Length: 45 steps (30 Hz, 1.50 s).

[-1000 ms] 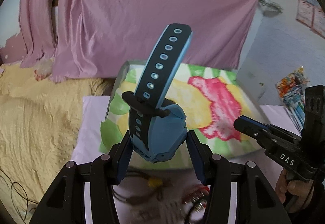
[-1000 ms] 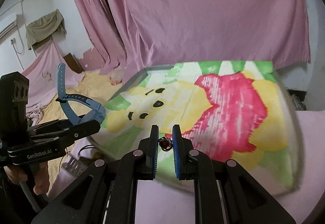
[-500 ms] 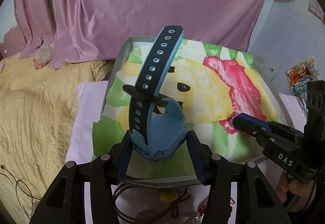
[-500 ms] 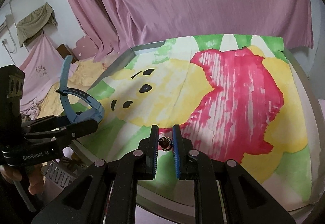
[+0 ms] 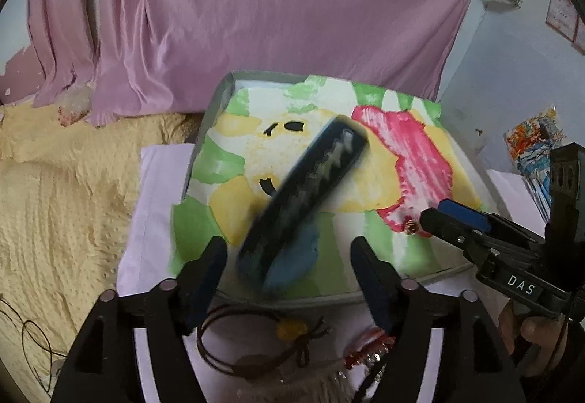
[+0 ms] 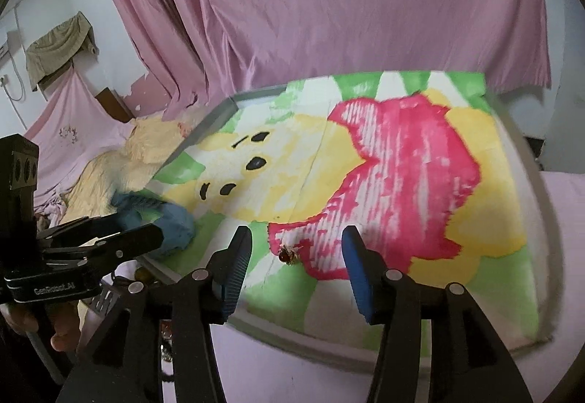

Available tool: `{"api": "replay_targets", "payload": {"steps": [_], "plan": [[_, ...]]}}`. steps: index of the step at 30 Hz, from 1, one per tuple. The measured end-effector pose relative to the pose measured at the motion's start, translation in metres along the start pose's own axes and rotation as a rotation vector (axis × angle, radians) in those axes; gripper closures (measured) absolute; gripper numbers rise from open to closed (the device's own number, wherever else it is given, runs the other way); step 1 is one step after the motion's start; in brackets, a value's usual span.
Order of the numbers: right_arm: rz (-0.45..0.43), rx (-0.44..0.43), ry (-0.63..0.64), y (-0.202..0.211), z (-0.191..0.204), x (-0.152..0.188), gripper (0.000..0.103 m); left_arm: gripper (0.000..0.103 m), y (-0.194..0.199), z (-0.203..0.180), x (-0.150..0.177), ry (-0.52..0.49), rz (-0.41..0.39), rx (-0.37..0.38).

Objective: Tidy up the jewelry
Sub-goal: 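Withdraw both open tools from the tray back over the table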

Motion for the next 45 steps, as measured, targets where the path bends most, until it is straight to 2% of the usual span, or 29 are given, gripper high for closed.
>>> {"api": "replay_targets", "payload": {"steps": [2,7,8,10,11,14,23,31,39,45], "plan": [[-0.041,0.018,0.004,0.015,-0.003,0.001,0.043,0.026,0.011,-0.004,0.001,-0.002,-0.048,0.000],[-0.170,0.036,-0.011,0.058,-0.011,0.003,0.035,0.021,0.037,-0.010,0.006,-0.005,-0.147,0.008],[-0.198,0.041,-0.014,0.067,-0.012,0.004,0.023,0.017,0.042,-0.012,0.008,-0.008,-0.172,0.007],[-0.258,0.043,-0.020,0.087,-0.014,0.009,0.011,0.009,0.057,-0.017,0.013,-0.018,-0.239,0.000],[-0.289,0.042,-0.020,0.097,-0.014,0.012,0.011,0.005,0.063,-0.020,0.015,-0.023,-0.269,-0.002],[-0.354,0.052,-0.017,0.120,-0.014,0.021,0.011,0.002,0.085,-0.028,0.024,-0.041,-0.376,-0.009],[-0.512,0.117,0.055,0.183,-0.007,0.062,0.009,0.000,0.125,-0.043,0.057,-0.048,-0.541,-0.014],[-0.576,0.174,0.085,0.205,-0.005,0.091,0.009,0.000,0.139,-0.051,0.085,-0.075,-0.602,-0.035],[-0.533,0.205,0.092,0.197,-0.012,0.102,0.009,0.000,0.130,-0.048,0.104,-0.092,-0.565,-0.076],[-0.465,0.209,0.076,0.184,-0.019,0.108,0.009,0.000,0.113,-0.045,0.112,-0.078,-0.488,-0.053]]}}
Point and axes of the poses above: each gripper's, at about its wrist camera, not at the fingertips, and y roughly against the way its jaws point, z to its left, x to its underside, the point moved 8 cm from there along -y, roughly the way its jaws point, and after that the axes turned 7 degrees about x, right-handed, at the moved point
